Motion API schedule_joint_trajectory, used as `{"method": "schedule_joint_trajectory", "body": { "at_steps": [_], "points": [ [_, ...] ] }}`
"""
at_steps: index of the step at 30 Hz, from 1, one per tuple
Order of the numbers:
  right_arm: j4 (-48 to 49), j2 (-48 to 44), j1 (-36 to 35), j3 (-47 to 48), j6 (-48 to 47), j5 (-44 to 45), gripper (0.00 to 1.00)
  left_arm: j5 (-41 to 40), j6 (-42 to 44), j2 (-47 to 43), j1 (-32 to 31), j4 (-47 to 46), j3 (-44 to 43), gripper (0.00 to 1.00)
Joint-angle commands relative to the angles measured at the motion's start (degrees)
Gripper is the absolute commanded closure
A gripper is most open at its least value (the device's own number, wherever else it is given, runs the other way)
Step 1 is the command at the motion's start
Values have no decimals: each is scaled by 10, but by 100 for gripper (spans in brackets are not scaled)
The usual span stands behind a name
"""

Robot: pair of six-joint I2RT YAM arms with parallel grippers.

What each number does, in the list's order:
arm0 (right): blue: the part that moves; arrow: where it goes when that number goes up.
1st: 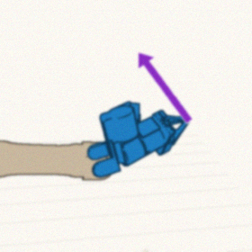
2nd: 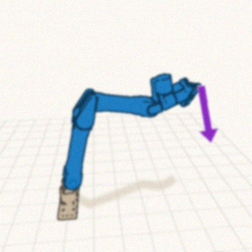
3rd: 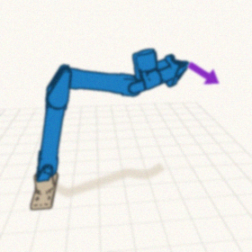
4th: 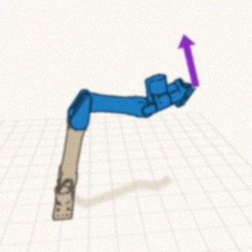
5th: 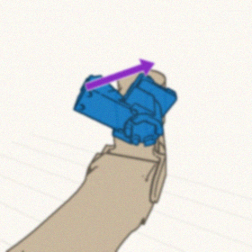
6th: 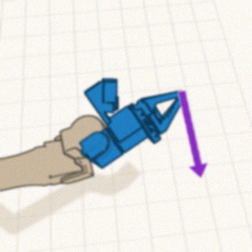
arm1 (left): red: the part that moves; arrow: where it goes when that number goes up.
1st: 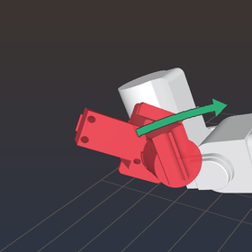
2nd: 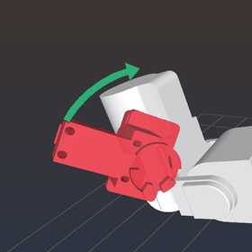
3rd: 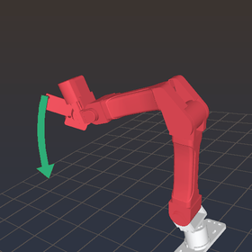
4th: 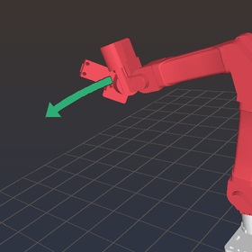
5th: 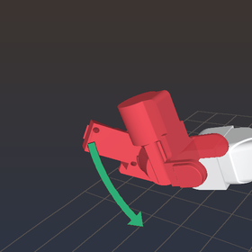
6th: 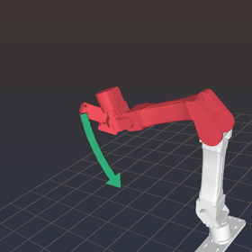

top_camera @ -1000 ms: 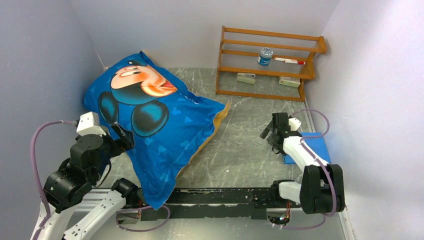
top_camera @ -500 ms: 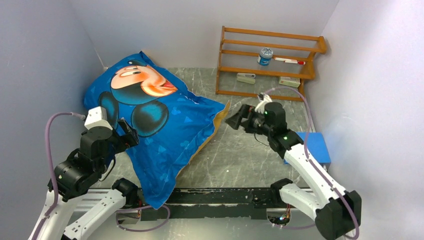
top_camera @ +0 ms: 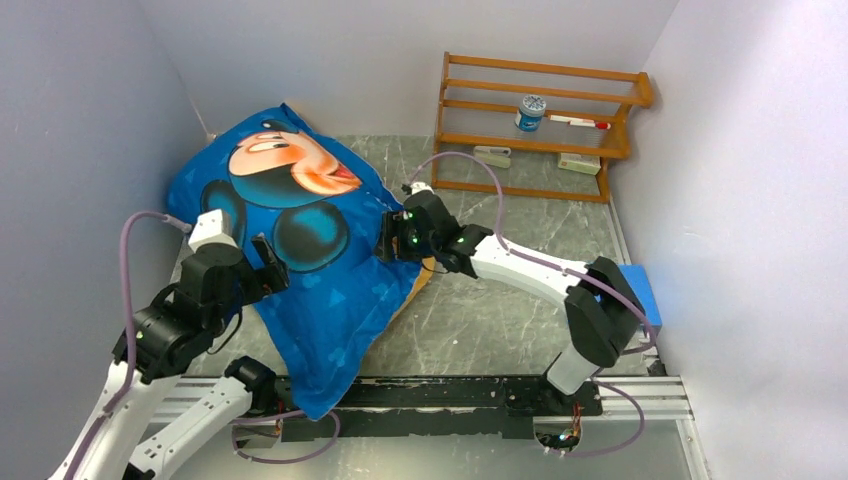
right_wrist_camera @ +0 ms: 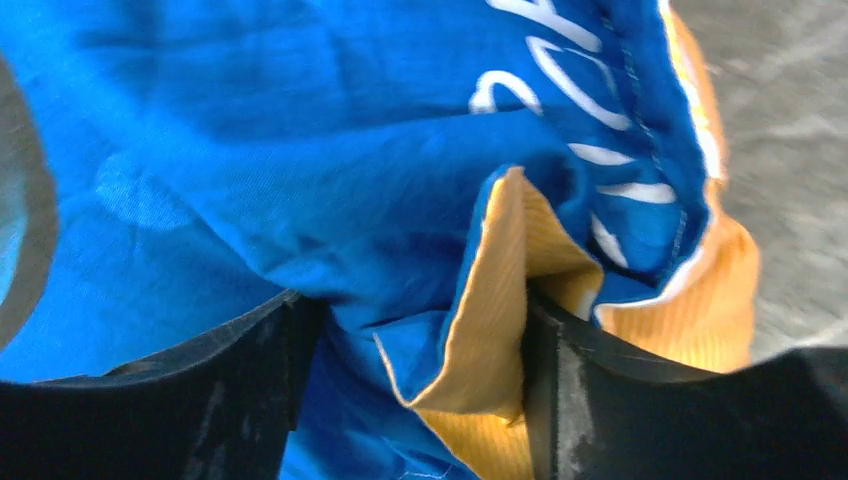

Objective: Remove the pillowcase from the pillow
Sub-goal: Turn over the pillow at the center of the board.

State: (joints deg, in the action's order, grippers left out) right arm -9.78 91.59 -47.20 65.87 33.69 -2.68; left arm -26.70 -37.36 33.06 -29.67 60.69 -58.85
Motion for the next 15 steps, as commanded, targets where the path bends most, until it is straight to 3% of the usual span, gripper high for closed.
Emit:
{"method": "schedule_joint_trajectory", "body": {
  "at_steps": [1, 2, 8, 12, 15],
  "points": [
    [-53, 62, 35, -66, 22, 182, 38, 50, -19, 27, 2, -10, 28, 0],
    [-38, 75, 57, -81, 25, 162, 43, 55, -22, 32, 2, -14, 35, 0],
    [-9, 124, 103, -111, 5, 85, 41, 31, -44, 78, 2, -32, 53, 0],
    [1, 141, 99, -106, -8, 48, 39, 45, -42, 85, 2, -124, 83, 0],
    [-1, 147, 99, -100, -14, 30, 37, 100, -48, 100, 2, -221, 122, 0]
  ]
}}
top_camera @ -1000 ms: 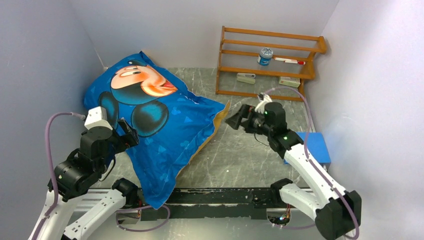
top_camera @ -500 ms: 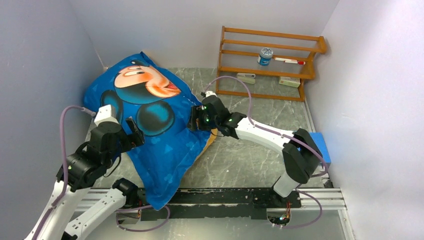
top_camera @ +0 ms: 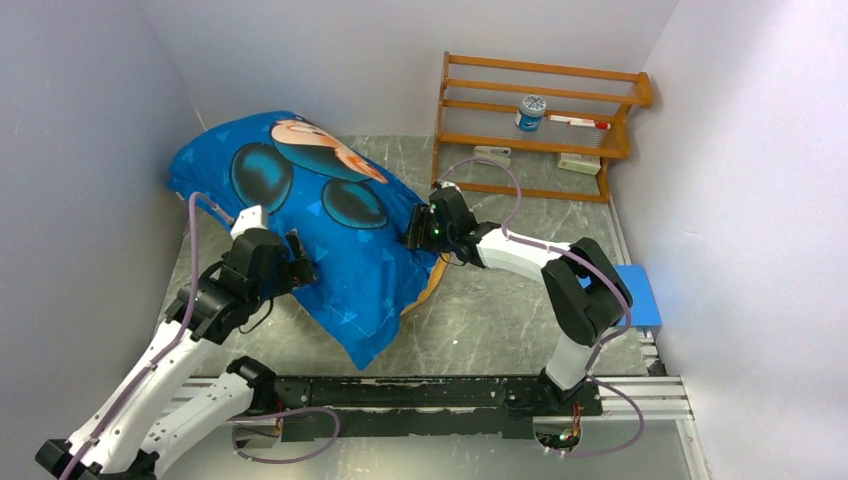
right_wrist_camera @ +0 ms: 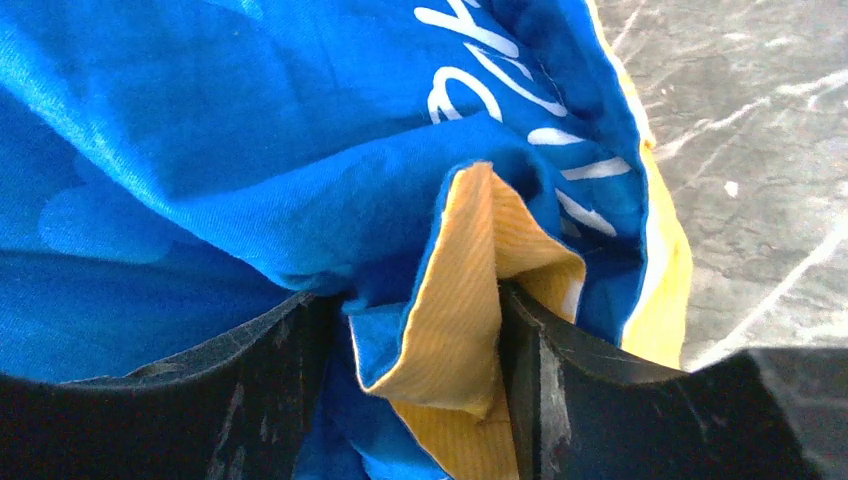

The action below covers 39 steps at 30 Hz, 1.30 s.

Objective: Remove the pillowcase from the pillow
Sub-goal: Turn over the pillow at the center of the board.

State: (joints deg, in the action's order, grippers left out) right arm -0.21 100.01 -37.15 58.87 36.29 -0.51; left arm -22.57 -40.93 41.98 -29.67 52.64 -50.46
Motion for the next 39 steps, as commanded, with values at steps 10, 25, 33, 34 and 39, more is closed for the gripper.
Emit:
{"method": "schedule_joint_trajectory", "body": {
  "at_steps": [10, 25, 33, 34, 39],
  "points": [
    [-124, -81, -27, -39, -90, -35, 22, 176, 15, 90, 2, -331, 90, 86],
    [130, -458, -177, -201, -386, -55, 9, 155, 50, -12, 2, -191, 68, 95],
    [139, -364, -398, -183, -698, 82, 2, 166, 65, -6, 2, -164, 39, 95],
    [159, -350, -420, -186, -723, 101, 0, 167, 65, -5, 2, -163, 38, 95],
    [211, -281, -461, -191, -777, 170, 0, 168, 68, -9, 2, -154, 34, 95]
  ]
}}
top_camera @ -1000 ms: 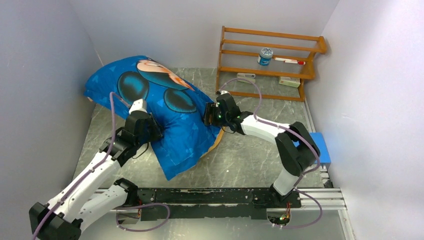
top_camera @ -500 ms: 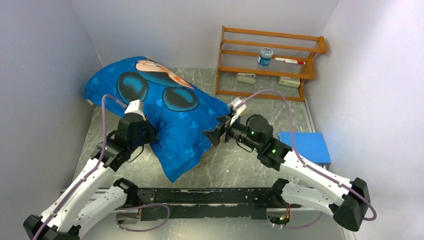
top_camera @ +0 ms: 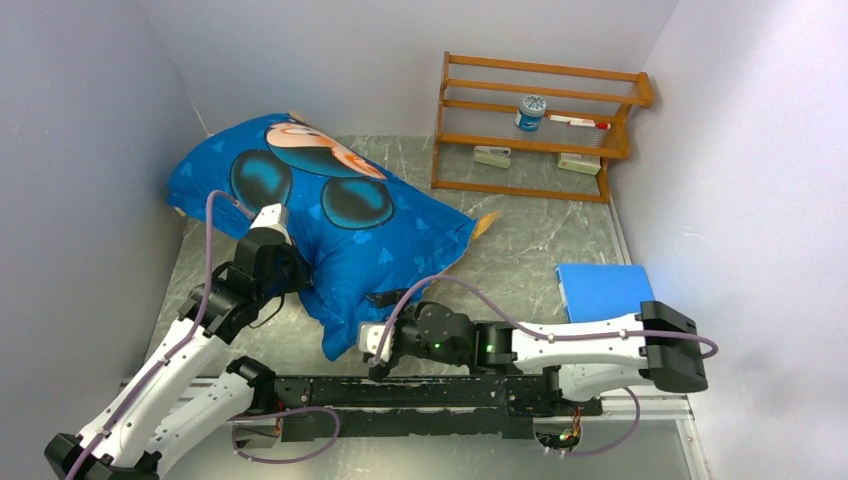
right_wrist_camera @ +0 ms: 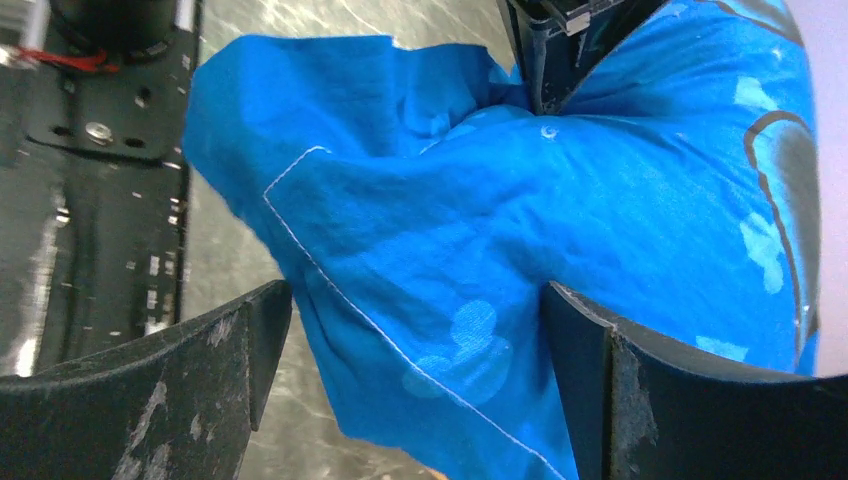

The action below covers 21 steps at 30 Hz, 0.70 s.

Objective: Remove the pillowcase from the pillow
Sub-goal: Turn over the pillow at the center of the board.

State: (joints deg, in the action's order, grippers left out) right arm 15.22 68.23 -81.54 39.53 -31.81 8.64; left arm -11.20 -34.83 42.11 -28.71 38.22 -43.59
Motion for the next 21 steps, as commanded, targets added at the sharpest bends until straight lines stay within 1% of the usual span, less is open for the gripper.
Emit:
{"method": "schedule_joint_trajectory", "body": {
  "at_steps": [1, 3, 5, 6, 8, 9, 10, 11, 12, 13, 15, 16, 17, 18, 20, 21],
  "points": [
    [57, 49, -22, 4, -106, 96, 0, 54, 8, -12, -7, -8, -35, 95],
    [90, 74, -26, 1, -121, 151, 0, 55, 11, -13, -7, -3, -39, 95],
    [202, 110, -26, -9, -154, 232, 0, 60, 13, -15, -7, -1, -42, 95],
    [258, 135, -22, -13, -194, 275, 0, 64, 13, -16, -7, -2, -43, 95],
    [401, 198, -6, -10, -248, 354, 1, 70, 15, -16, -7, -2, -47, 95],
    [450, 229, 1, 2, -262, 386, 6, 71, 14, -17, -7, -1, -48, 95],
    [481, 260, 10, 20, -262, 414, 18, 70, 13, -18, -7, 3, -50, 95],
    [488, 285, 15, 44, -250, 444, 40, 67, 11, -20, -7, 7, -52, 95],
    [487, 307, 17, 67, -238, 475, 79, 59, 9, -22, -7, 13, -55, 95],
    [502, 318, 18, 85, -227, 508, 100, 50, 7, -26, -7, 24, -60, 95],
    [541, 318, 16, 97, -214, 547, 100, 29, 10, -41, -7, 45, -72, 95],
    [528, 306, 12, 101, -191, 546, 100, 10, 10, -50, -7, 61, -79, 95],
    [473, 290, 11, 110, -147, 536, 100, -11, 8, -60, -7, 73, -85, 95],
    [366, 266, 12, 127, -59, 509, 100, -33, 8, -70, -7, 84, -93, 85],
    [80, 225, 33, 181, 134, 400, 100, -69, 5, -87, -7, 105, -106, 53],
    [19, 211, 46, 200, 203, 354, 100, -84, 3, -94, -7, 114, -112, 44]
  ]
}}
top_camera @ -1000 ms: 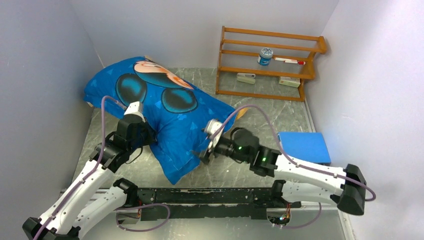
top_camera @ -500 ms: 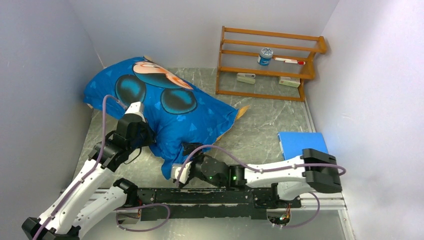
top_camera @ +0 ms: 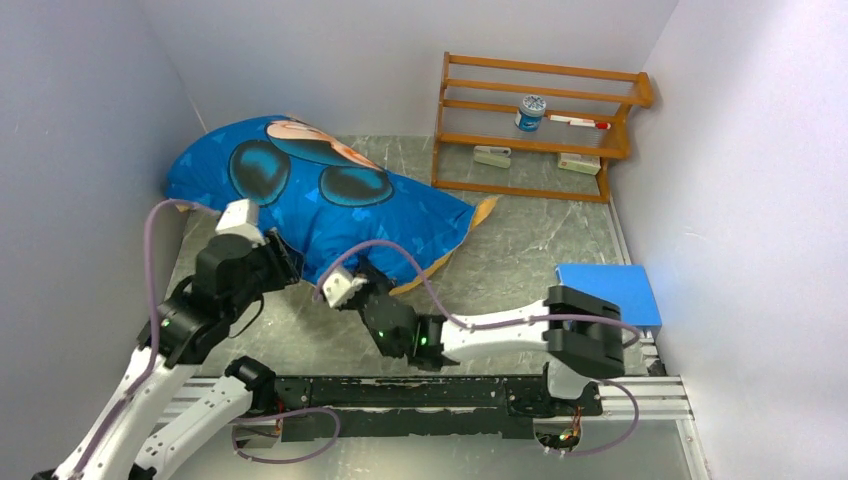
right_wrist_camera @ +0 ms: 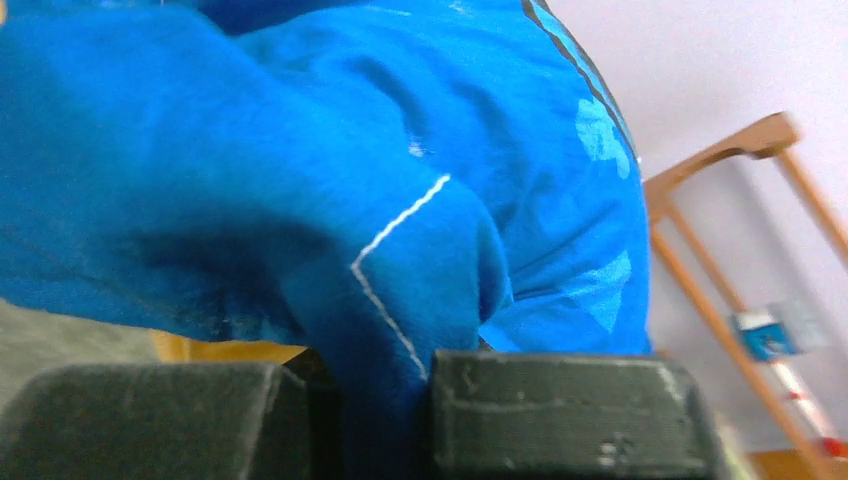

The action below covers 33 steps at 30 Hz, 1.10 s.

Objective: Remove the pillowcase from the pillow
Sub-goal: Turn over the pillow at the center of the board.

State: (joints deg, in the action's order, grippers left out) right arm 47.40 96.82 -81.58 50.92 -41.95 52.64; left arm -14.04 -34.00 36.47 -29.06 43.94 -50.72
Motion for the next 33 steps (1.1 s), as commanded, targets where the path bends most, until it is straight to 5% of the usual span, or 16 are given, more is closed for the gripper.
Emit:
{"method": "schedule_joint_trajectory", "body": {
  "at_steps": [1, 7, 14, 17, 21, 24, 26, 30, 33],
  "points": [
    [-333, -85, 55, 95, 348, -106, 100, -68, -7, -44, -4, 63, -47, 39],
    [-445, -125, 75, 129, 458, -201, 100, -130, -35, -75, -4, 97, -91, 9],
    [-488, -195, 110, 181, 540, -468, 100, -188, -68, -133, -4, 124, -111, 5],
    [-436, -250, 109, 189, 553, -552, 100, -199, -75, -145, -4, 141, -117, 5],
    [-390, -315, 114, 175, 576, -568, 100, -213, -80, -157, -4, 150, -130, 5],
    [-462, -318, 136, 195, 643, -445, 100, -217, -76, -166, -4, 144, -139, 4],
    [-548, -316, 206, 185, 741, -368, 100, -220, -72, -171, -4, 141, -142, 3],
    [-525, -338, 459, 32, 909, -562, 100, -190, -50, -167, -4, 123, -131, 3],
    [-500, -328, 561, -71, 955, -661, 100, -137, -29, -149, -4, 99, -111, 3]
  ]
}}
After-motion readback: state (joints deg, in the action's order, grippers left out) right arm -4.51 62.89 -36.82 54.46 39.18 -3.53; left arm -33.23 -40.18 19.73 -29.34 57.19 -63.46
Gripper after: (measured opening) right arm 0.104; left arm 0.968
